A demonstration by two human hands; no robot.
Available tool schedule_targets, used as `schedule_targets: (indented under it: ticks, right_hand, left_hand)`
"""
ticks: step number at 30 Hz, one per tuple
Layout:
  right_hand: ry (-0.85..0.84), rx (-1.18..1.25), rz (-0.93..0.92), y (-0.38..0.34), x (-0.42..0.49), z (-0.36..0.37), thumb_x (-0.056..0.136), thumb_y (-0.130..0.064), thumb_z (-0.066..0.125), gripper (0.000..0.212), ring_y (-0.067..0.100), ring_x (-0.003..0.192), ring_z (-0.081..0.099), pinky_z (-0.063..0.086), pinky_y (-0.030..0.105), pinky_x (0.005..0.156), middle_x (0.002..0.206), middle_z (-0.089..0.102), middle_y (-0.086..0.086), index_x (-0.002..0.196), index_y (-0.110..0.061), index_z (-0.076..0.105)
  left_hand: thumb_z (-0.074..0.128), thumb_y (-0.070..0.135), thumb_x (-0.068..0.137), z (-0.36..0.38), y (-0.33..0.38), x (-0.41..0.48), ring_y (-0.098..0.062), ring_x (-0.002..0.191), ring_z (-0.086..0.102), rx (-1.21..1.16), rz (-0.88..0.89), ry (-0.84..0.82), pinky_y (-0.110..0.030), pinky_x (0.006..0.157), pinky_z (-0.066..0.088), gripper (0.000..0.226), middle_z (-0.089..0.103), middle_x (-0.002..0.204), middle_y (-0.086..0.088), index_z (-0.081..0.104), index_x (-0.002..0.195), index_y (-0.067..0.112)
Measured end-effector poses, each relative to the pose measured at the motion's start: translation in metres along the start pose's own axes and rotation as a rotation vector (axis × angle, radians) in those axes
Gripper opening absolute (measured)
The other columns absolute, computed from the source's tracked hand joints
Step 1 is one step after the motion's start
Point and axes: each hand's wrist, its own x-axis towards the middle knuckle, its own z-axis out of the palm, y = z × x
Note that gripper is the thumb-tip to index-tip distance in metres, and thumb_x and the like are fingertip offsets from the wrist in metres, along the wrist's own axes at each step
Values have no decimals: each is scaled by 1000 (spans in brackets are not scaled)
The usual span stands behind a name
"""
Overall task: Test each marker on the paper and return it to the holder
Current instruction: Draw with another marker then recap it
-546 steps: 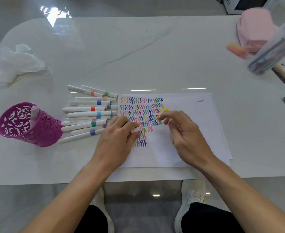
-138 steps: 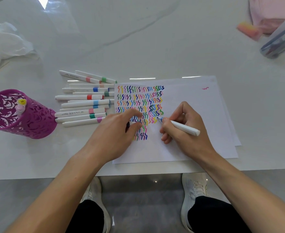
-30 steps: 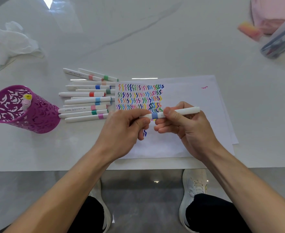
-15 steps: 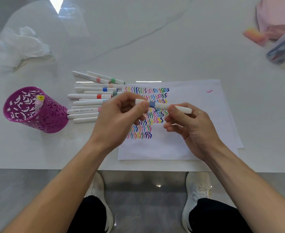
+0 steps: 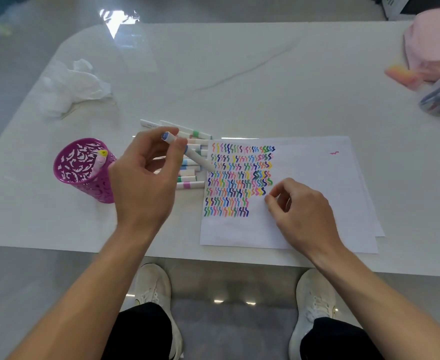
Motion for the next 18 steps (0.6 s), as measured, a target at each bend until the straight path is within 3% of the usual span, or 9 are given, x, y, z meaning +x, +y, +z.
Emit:
schedule_targets:
  ticks: [2, 4, 9, 12, 18]
  right_hand:
    - [6, -25, -20, 0, 0, 2, 92, -28, 70, 11, 16, 67, 59, 45, 31, 61, 74, 62, -11, 84, -24, 64]
    - [8, -35, -28, 0, 0, 4, 92, -27, 70, 12, 16, 66, 58, 40, 28, 60, 74, 61, -10, 83, -24, 63]
    - [6, -17, -16, 2, 1, 4, 90, -25, 71, 13, 17, 66, 57, 41, 29, 60, 71, 60, -10, 81, -23, 63]
    - [-17, -19, -14, 2, 2, 4, 90, -25, 71, 12, 17, 67, 58, 44, 30, 62, 72, 61, -10, 82, -23, 63]
    - [-31, -21, 6, -2, 3, 3, 90, -25, 72, 14, 18, 67, 58, 44, 31, 61, 71, 60, -12, 81, -25, 62]
  left_hand:
    - [66, 26, 97, -6, 3, 0, -6, 94, 72, 79, 72, 52, -19, 78, 57, 18, 72, 102, 7, 69, 114, 20]
    - [62, 28, 100, -14, 6, 3, -8, 97, 70, 134, 156, 111, -17, 78, 55, 24, 70, 107, 7, 67, 122, 19]
    - [51, 31, 106, -38, 3, 13, -18, 103, 69, 216, 332, 282, -33, 82, 59, 28, 69, 118, -10, 58, 130, 17]
    - [43, 28, 108, -54, 1, 22, -13, 103, 67, 201, 337, 406, -38, 89, 56, 31, 66, 114, -19, 55, 132, 13]
    - [37, 23, 109, -74, -3, 23, -18, 106, 65, 268, 277, 432, -38, 92, 54, 35, 64, 107, -10, 56, 135, 8]
